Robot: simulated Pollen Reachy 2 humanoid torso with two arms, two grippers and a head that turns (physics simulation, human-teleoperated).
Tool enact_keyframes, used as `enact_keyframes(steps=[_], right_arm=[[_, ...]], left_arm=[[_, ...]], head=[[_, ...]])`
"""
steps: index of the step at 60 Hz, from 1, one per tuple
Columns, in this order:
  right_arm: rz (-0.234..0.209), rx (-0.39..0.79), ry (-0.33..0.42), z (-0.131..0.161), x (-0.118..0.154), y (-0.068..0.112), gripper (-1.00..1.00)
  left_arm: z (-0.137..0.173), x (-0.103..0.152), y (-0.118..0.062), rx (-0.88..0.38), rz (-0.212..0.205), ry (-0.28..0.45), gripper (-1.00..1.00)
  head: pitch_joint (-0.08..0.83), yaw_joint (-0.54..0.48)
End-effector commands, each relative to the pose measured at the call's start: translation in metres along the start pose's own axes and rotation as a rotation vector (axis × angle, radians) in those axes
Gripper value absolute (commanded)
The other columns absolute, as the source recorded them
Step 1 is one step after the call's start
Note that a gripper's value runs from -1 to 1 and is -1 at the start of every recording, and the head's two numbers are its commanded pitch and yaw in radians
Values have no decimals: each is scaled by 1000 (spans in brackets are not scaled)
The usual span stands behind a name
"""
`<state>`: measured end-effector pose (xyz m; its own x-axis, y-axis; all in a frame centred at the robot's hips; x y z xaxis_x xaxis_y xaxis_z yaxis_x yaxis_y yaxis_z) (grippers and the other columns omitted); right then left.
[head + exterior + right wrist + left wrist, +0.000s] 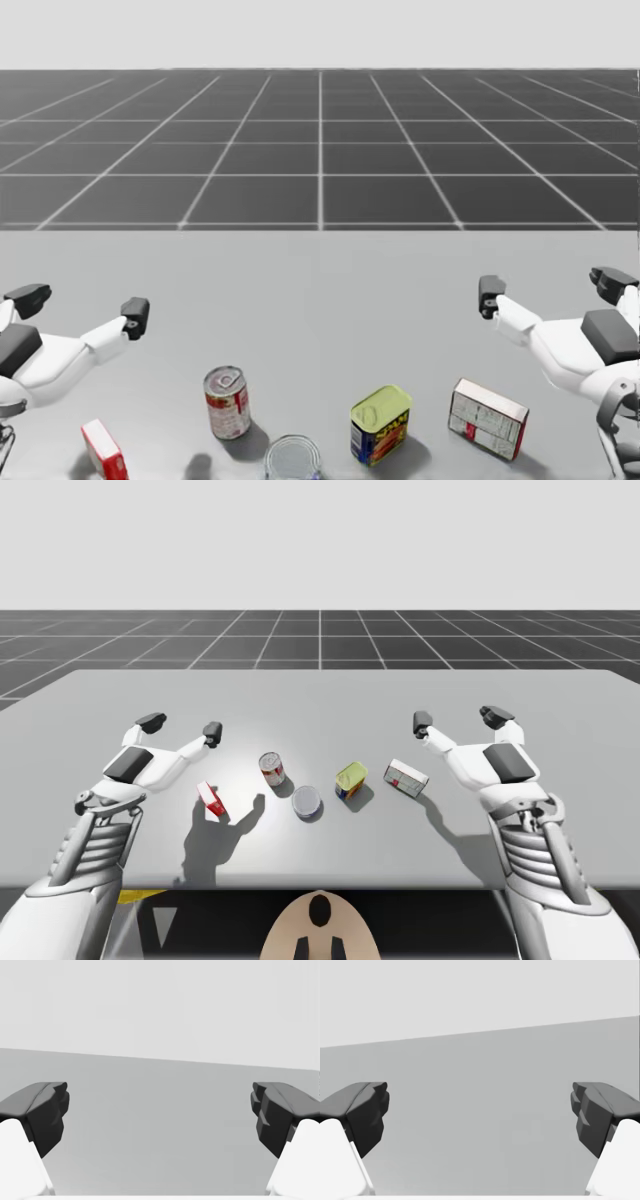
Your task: Lift the meat can off the table.
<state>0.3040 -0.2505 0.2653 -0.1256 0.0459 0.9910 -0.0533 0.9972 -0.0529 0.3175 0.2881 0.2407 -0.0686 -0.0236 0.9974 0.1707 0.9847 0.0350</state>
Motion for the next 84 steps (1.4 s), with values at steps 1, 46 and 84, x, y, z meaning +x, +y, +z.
enact_keyframes(steps=[1, 46, 84], right_arm=[[18, -1, -2, -1, -1, 1, -1000], [24, 55, -5, 5, 3, 11, -1000], [-122, 454, 112, 89, -22, 92, -1000]], left_arm=[[0, 1, 0, -4, 1, -2, -1000], [3, 5, -3, -11, 5, -17, -1000], [3, 5, -3, -10, 7, -14, -1000]], head=[[418, 4], [671, -133], [686, -123]])
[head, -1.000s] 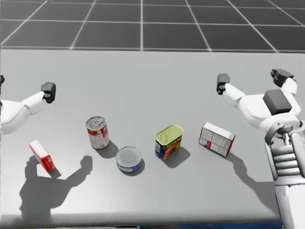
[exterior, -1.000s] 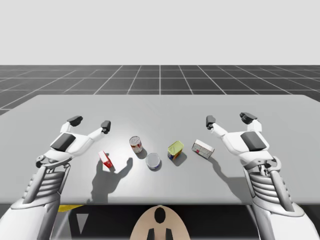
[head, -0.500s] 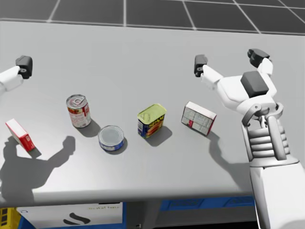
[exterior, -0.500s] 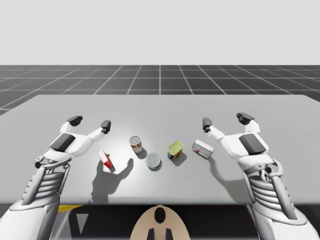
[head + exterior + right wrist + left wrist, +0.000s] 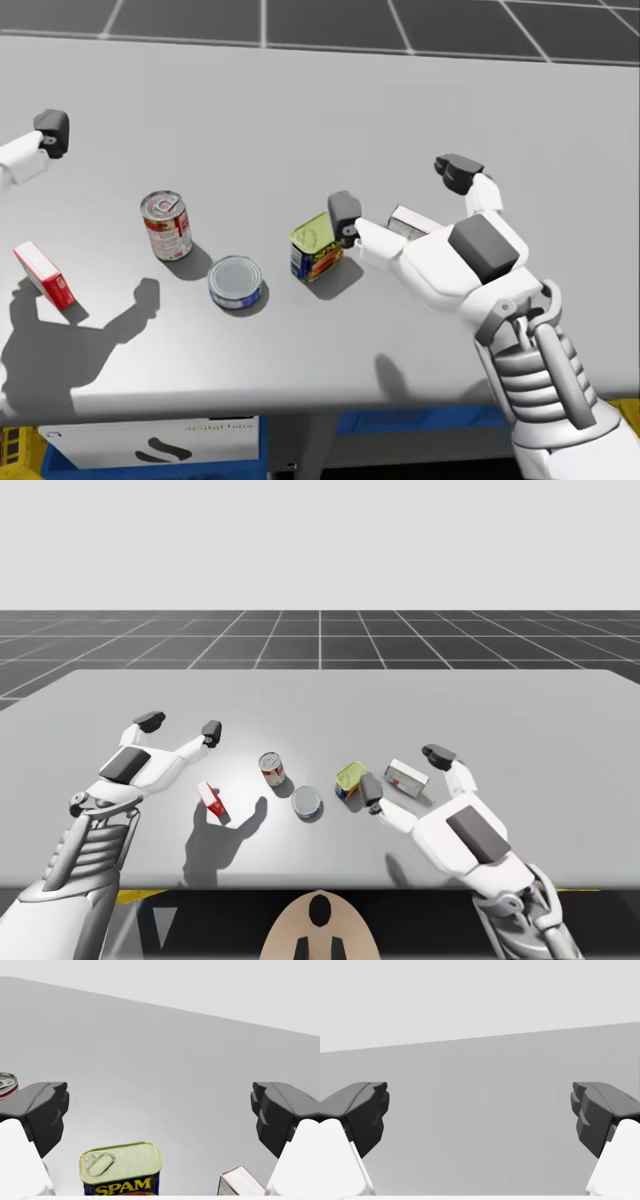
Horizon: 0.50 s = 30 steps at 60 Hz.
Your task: Lift the meat can off the table.
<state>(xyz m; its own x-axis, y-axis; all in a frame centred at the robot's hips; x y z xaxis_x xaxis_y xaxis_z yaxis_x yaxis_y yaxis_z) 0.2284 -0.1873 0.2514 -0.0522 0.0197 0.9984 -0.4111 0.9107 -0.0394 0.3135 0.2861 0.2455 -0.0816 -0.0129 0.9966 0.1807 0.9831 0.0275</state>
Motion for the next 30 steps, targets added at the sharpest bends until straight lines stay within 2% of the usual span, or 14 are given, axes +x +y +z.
enact_keyframes(steps=[1, 16, 23, 30], right_arm=[[-84, 92, 37, 5, -24, 28, -1000], [-90, 132, 122, -8, -63, 46, -1000], [-106, 126, 166, -18, -74, 46, -1000], [-93, 110, 201, -26, -83, 46, -1000]], left_arm=[[0, 0, 0, -1, -1, 1, -1000], [0, 0, -1, -3, 3, 5, -1000], [-1, 0, -1, -3, 3, 5, -1000], [-1, 0, -1, -2, 3, 6, -1000]], head=[[686, -123], [690, -123], [688, -122], [685, -122]])
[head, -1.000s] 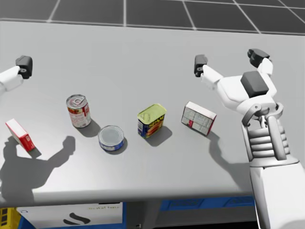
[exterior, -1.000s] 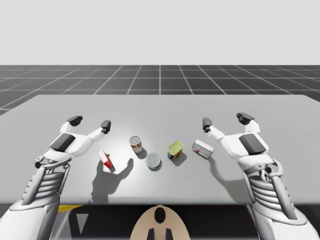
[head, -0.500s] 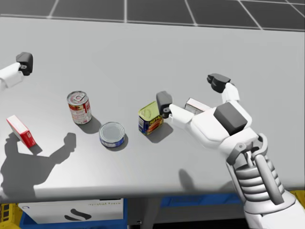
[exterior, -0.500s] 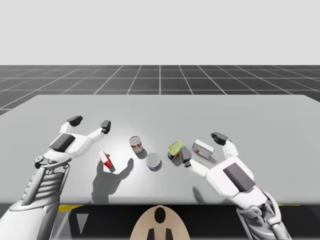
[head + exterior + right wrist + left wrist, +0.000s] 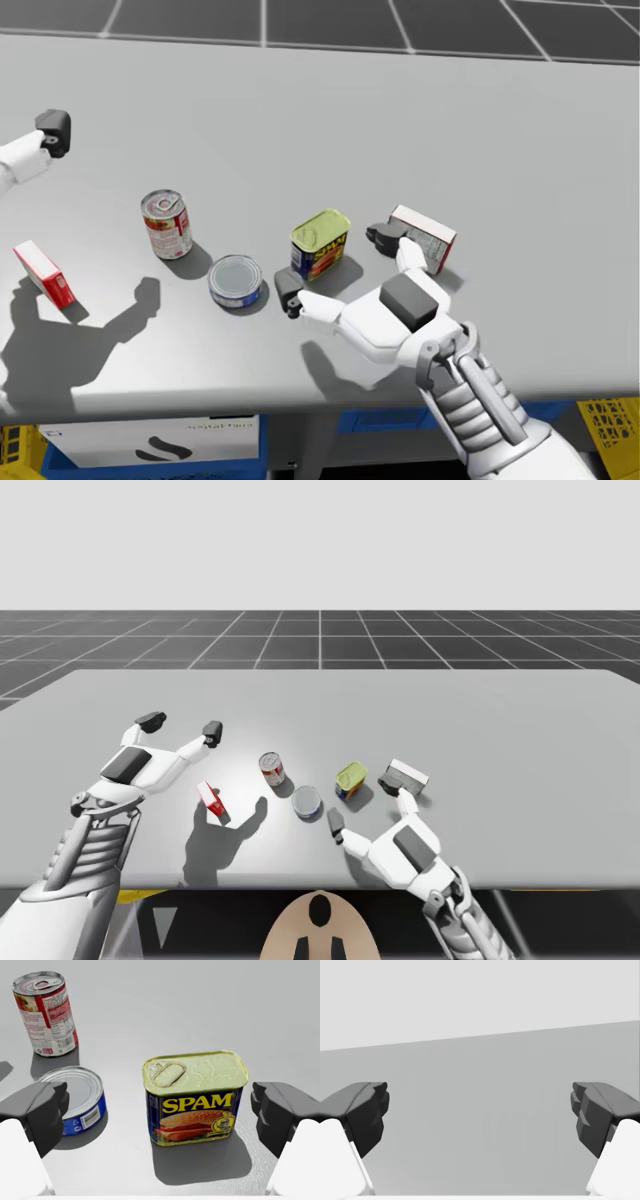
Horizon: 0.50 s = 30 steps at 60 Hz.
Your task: Lift the meat can off the table.
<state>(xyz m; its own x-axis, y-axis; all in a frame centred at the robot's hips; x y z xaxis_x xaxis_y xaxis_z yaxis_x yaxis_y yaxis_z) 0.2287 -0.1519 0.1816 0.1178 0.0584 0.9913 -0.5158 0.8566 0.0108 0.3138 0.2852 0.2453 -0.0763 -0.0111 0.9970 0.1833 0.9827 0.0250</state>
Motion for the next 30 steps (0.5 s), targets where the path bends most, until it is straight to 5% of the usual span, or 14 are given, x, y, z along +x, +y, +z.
enact_keyframes(steps=[1, 12, 30], right_arm=[[-49, -10, 31, -18, -12, 8, -1000], [-26, -37, 68, -31, -15, 7, -1000], [-49, -45, 107, -60, -15, 0, -1000]], left_arm=[[0, 0, 0, 0, 0, 1, -1000], [0, 0, -1, 0, -1, 2, -1000], [-1, -1, -1, -2, -2, 3, -1000]], head=[[685, -122], [684, -116], [686, -114]])
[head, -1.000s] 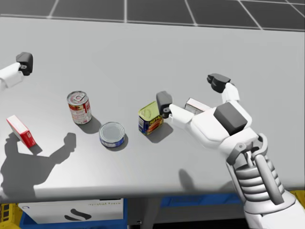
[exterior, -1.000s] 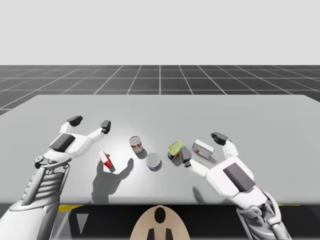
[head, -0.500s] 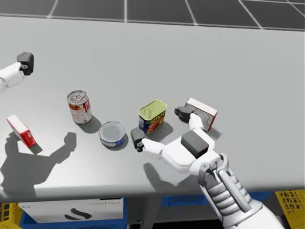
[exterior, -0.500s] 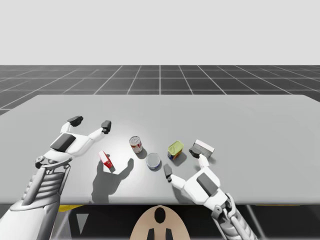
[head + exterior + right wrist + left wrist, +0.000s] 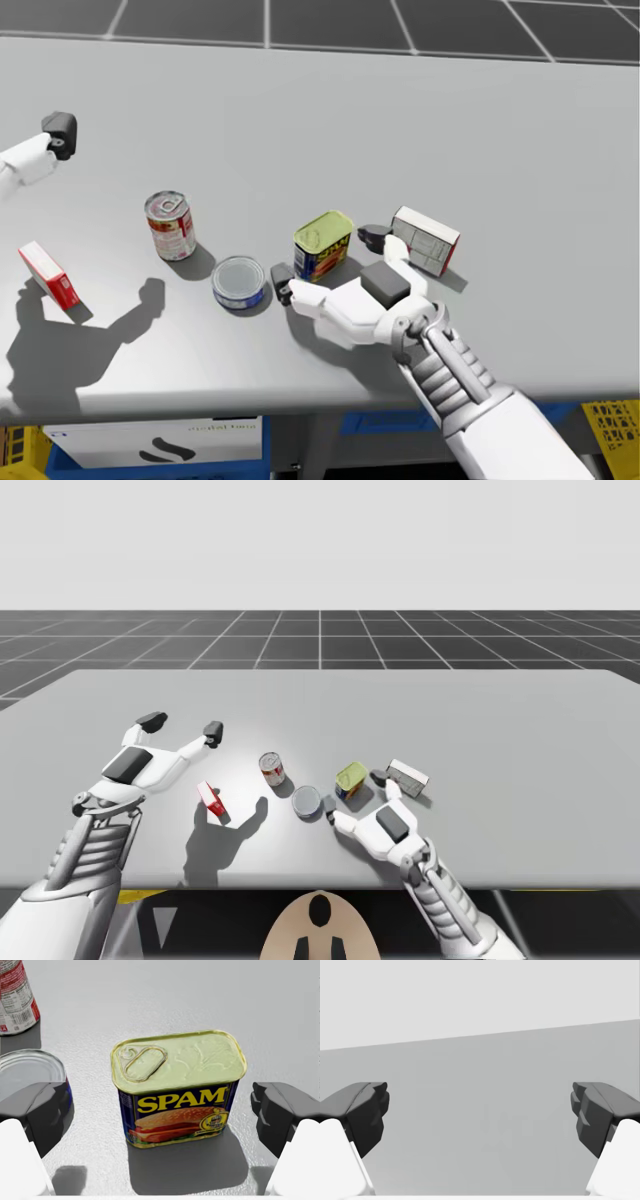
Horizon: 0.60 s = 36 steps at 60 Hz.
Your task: Lift the meat can off the table.
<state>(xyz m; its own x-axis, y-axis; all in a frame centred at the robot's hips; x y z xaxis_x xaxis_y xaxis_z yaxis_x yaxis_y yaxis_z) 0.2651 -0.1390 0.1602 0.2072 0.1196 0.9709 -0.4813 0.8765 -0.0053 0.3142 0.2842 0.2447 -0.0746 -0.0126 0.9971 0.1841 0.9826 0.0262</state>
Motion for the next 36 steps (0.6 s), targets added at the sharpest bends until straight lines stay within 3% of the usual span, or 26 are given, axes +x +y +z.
enact_keyframes(steps=[1, 17, 29, 30, 31, 32, 33, 34, 36], right_arm=[[-60, -2, -1, -22, 4, 8, -1000], [-77, 12, 36, -45, 4, 3, -1000], [-65, 55, 50, -48, 0, 2, -1000], [-60, 60, 48, -47, -1, 3, -911], [-44, 42, 32, -46, -1, 4, -597], [-44, 42, 32, -46, -1, 4, -597], [-50, 55, 29, -45, -2, 4, 577], [-52, 61, 33, -44, -2, 4, 962], [-49, 65, 32, -43, -2, 4, 1000]], left_arm=[[0, 0, 0, 0, -1, 1, -1000], [-1, -1, -1, -2, -3, 4, -1000], [-1, -2, -2, -5, -9, 6, -1000], [-1, -2, -2, -5, -10, 6, -1000], [-1, -2, -2, -6, -11, 6, -1000], [-1, -2, -2, -6, -11, 6, -1000], [-1, -3, -3, -5, -12, 6, -1000], [-1, -3, -3, -5, -13, 6, -1000], [-1, -3, -3, -5, -13, 7, -1000]], head=[[687, -114], [690, -114], [687, -117], [686, -118], [684, -118], [684, -118], [678, -119], [676, -119], [667, -119]])
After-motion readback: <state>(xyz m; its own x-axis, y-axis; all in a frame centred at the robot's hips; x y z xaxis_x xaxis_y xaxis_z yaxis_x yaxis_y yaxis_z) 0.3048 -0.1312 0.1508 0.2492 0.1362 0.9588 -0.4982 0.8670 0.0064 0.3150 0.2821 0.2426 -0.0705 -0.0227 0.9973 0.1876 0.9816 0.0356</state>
